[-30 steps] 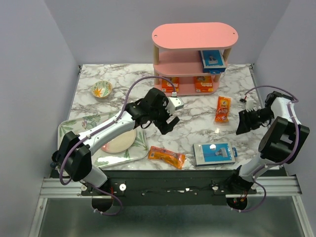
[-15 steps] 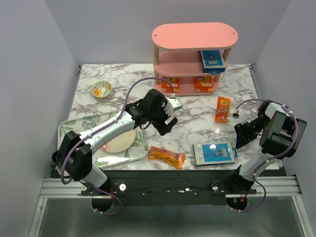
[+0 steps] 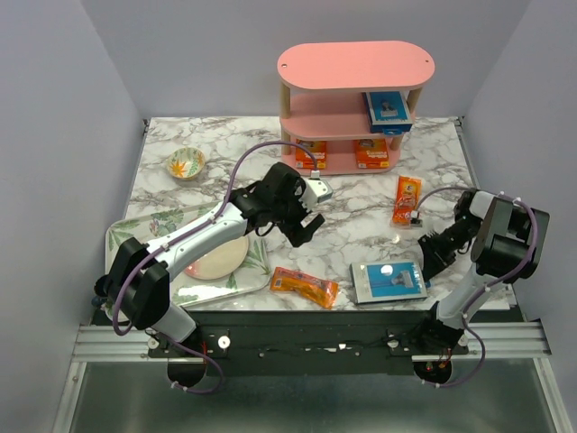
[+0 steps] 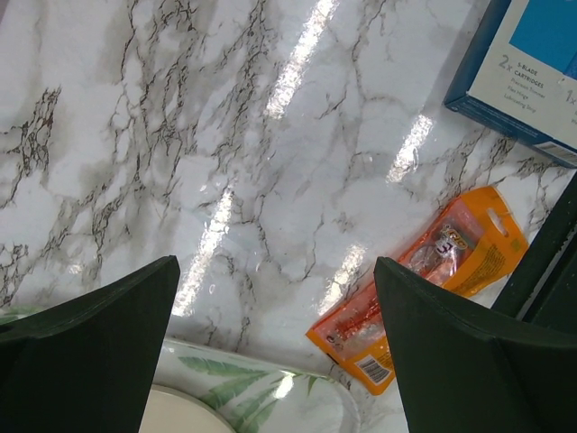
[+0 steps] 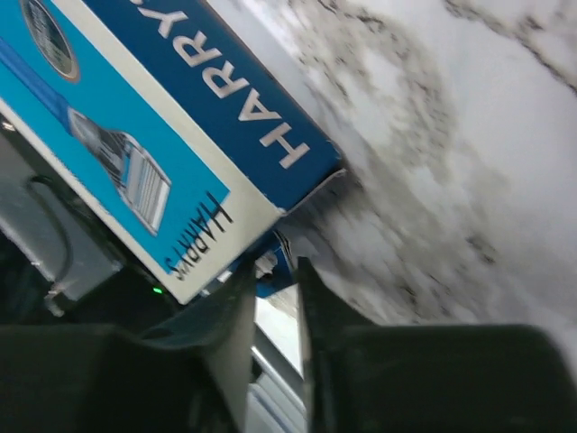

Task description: Place and organize the shaving razors onto the shelf

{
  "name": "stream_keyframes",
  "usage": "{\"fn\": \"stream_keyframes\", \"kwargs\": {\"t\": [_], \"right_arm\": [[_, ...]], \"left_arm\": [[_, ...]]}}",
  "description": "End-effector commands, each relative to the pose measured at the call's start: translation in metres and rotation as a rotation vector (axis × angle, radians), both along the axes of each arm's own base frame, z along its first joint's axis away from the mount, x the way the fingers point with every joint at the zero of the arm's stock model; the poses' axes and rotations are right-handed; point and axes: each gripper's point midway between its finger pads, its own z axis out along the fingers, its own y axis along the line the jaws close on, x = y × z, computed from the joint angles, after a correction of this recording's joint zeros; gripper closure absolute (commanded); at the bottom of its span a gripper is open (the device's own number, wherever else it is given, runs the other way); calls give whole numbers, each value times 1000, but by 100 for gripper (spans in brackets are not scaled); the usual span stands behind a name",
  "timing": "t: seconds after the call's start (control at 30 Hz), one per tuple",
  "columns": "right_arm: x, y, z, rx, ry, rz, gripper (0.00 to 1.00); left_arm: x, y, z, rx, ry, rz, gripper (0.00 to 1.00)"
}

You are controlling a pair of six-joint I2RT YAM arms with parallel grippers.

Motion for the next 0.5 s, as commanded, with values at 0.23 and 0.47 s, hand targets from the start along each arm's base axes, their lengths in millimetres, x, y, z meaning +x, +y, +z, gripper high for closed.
{"fn": "stream_keyframes", "kwargs": {"t": [0.23,0.47], "right_arm": [[71,69,108,362,-123,-186,93],[119,105,157,614,-112,-371,96]], "left_arm": [[67,60,-4,-14,-113,568,1],[96,82,-10,-281,243,825,1]]}}
